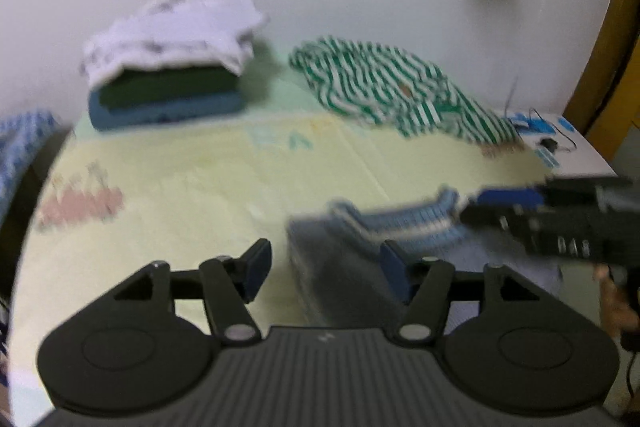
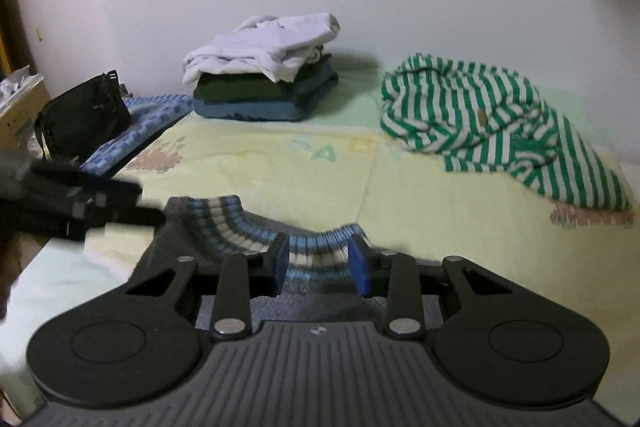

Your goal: Fold clothes

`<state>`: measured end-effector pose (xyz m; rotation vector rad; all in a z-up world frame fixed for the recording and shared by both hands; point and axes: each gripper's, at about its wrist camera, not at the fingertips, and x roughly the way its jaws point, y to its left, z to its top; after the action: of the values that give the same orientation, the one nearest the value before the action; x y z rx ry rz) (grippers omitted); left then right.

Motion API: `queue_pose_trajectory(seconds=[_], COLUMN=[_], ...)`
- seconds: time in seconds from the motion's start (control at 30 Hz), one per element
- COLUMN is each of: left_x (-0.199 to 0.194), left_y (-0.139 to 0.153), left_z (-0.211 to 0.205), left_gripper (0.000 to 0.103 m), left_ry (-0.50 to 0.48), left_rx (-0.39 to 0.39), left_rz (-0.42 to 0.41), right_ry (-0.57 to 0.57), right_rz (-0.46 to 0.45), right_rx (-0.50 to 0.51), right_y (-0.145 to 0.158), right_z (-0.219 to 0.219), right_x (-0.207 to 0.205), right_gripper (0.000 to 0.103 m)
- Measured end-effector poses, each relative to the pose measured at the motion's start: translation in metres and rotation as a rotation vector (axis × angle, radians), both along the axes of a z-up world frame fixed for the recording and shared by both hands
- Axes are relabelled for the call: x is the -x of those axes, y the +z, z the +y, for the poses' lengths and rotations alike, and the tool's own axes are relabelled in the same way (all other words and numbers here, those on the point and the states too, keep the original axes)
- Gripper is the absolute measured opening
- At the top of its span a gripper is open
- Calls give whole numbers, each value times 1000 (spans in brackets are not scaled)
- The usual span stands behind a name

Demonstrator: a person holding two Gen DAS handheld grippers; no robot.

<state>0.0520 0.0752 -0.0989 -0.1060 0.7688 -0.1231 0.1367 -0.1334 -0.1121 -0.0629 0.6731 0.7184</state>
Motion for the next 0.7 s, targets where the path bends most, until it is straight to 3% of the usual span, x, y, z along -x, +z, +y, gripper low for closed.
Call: queue_pose_trajectory(seconds=[0.1, 0.13, 0.2, 0.3, 0.43, 0.7], left_x=[-6, -12, -25, -41, -57, -68], left_y=[-10, -14, -26, -36, -40, -46], left_z=[-7, -10, -17, -16, -26, -13], left_gripper=[49, 47, 48, 49, 48, 60], left_ry=[16, 17, 43, 63, 54, 84], left_rx=[11, 1, -73, -53, -133, -90], left_rz=[21, 34, 57, 63, 31, 27], right_ry=[28, 21, 0, -19, -41, -68], right_rz=[7, 11, 21, -17, -56, -37], right_rx=[30, 57, 100, 108, 115, 60], right_y=[-5, -10, -21, -29, -37, -38], right_z=[5, 9, 16, 20, 21, 13], right_x=[-1, -3, -10, -16, -22, -34], right_gripper=[35, 30, 27, 27, 27, 29])
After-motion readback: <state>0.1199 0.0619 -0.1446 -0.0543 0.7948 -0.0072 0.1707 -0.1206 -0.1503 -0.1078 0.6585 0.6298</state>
